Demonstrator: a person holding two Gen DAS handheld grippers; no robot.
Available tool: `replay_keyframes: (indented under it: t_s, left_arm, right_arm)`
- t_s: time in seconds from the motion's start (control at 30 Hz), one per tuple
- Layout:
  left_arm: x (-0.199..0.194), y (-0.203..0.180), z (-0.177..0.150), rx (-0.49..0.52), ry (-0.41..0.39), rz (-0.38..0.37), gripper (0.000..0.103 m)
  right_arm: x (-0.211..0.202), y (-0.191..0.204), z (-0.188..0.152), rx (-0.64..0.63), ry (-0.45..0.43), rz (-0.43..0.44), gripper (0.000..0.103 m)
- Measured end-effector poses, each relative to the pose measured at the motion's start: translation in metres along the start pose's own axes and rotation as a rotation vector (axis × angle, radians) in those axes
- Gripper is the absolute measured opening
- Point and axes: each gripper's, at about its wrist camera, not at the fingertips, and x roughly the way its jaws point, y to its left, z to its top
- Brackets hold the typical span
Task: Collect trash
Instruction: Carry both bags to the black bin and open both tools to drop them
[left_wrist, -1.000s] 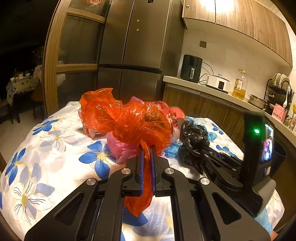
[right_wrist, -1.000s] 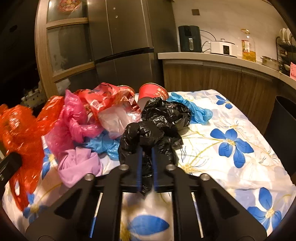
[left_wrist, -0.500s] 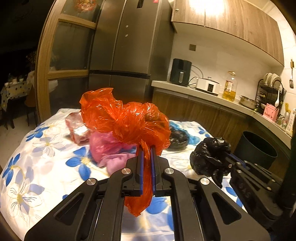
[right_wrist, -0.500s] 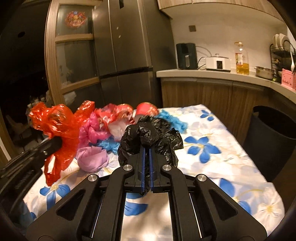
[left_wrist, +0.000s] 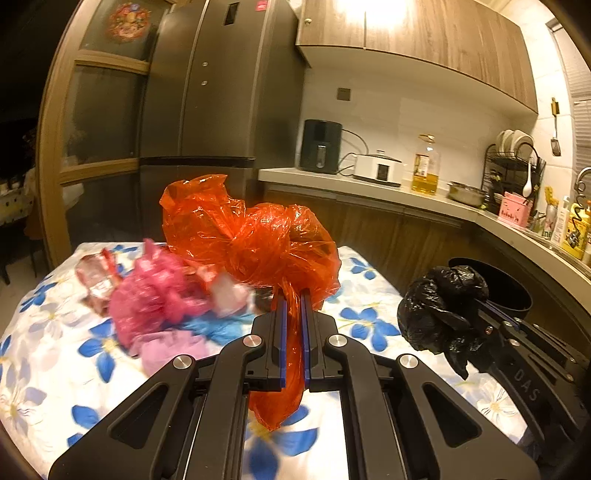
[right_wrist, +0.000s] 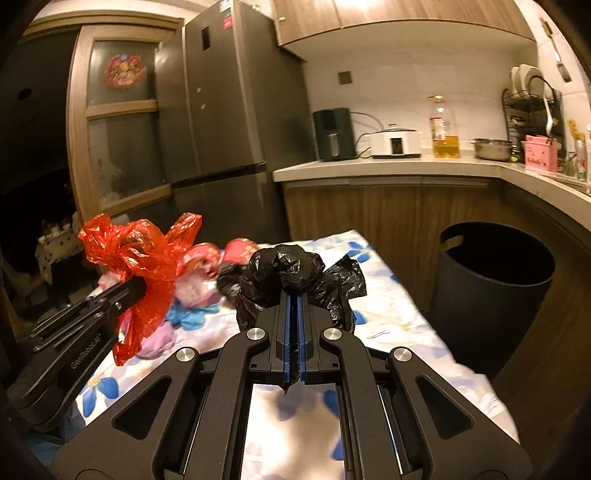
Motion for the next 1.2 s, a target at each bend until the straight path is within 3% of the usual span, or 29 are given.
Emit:
replay_keyframes:
  t_s: [0.77, 1.2]
  left_arm:
    - [0.062, -0.151, 0.033, 0.146, -0.017, -0.243, 0.006]
    - [0.097, -0.226, 0.046, 0.182, -0.018, -0.387, 0.006]
  right_arm:
    - [-0.024, -0.130, 0.040, 0.097, -0.134, -0.251, 0.003]
    - [-0.023, -0.196, 0.057, 0.137, -0.180, -0.321, 0.003]
